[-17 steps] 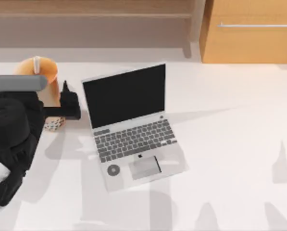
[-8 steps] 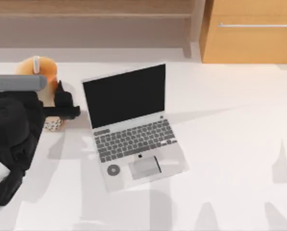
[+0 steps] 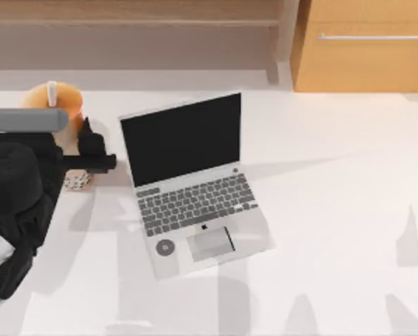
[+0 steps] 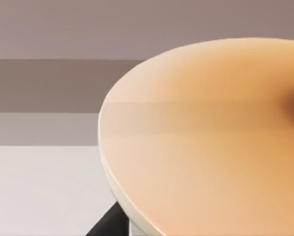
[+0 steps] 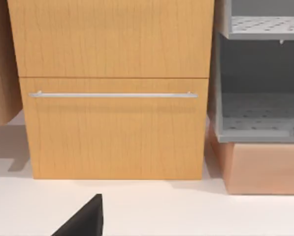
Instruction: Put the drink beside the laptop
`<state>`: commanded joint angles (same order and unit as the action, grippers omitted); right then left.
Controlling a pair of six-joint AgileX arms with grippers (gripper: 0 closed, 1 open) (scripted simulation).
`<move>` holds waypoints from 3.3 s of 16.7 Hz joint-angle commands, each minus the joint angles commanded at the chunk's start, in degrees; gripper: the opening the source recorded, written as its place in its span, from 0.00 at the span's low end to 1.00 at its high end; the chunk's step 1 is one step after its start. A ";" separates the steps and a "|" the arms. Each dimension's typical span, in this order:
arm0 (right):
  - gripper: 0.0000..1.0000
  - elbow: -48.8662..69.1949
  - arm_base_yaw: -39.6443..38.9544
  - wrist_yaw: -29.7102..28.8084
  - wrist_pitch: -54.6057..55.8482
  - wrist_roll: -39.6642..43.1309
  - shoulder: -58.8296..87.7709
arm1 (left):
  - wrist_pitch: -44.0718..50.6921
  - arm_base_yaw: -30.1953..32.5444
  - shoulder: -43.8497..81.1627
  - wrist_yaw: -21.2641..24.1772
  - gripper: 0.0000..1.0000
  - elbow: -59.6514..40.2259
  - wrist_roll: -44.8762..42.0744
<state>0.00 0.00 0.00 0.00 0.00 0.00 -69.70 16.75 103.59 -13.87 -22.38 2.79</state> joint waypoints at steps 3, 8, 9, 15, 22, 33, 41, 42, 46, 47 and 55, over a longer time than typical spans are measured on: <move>1.00 0.00 0.00 0.00 0.00 0.00 0.00 | 0.00 0.00 0.00 0.00 0.00 0.00 0.00; 1.00 0.00 0.00 0.00 0.00 0.00 0.00 | -0.81 -0.68 -1.96 -0.47 0.00 0.69 0.01; 1.00 0.00 0.00 0.00 0.00 0.00 0.00 | -1.34 -0.98 -3.19 -0.72 0.00 0.92 0.09; 1.00 0.00 0.00 0.00 0.00 0.00 0.00 | -0.04 -1.15 -6.02 -1.64 0.00 0.73 0.35; 1.00 0.00 0.00 0.00 0.00 0.00 0.00 | 3.76 0.04 -3.34 -0.07 0.00 -0.31 -0.10; 1.00 0.00 0.00 0.00 0.00 0.00 0.00 | 5.16 5.55 -4.95 -10.97 0.00 -23.34 3.98; 1.00 0.00 0.00 0.00 0.00 0.00 0.00 | 11.13 16.81 -0.22 -23.63 0.00 -45.37 8.70; 1.00 0.00 0.00 0.00 0.00 0.00 0.00 | 12.01 18.07 0.48 -24.92 0.00 -46.87 9.19; 1.00 0.00 0.00 0.00 0.00 0.00 0.00 | 16.24 23.34 3.35 -29.94 0.00 -51.24 11.22; 1.00 0.00 0.00 0.00 0.00 0.00 0.00 | 17.62 24.92 4.12 -31.28 0.00 -51.95 11.78; 1.00 0.00 0.00 0.00 0.00 0.00 0.00 | 35.04 42.93 11.59 -43.79 0.00 -50.85 17.01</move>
<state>0.00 0.00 0.00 0.00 0.00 0.00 -34.66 59.68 115.19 -57.66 -73.23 19.80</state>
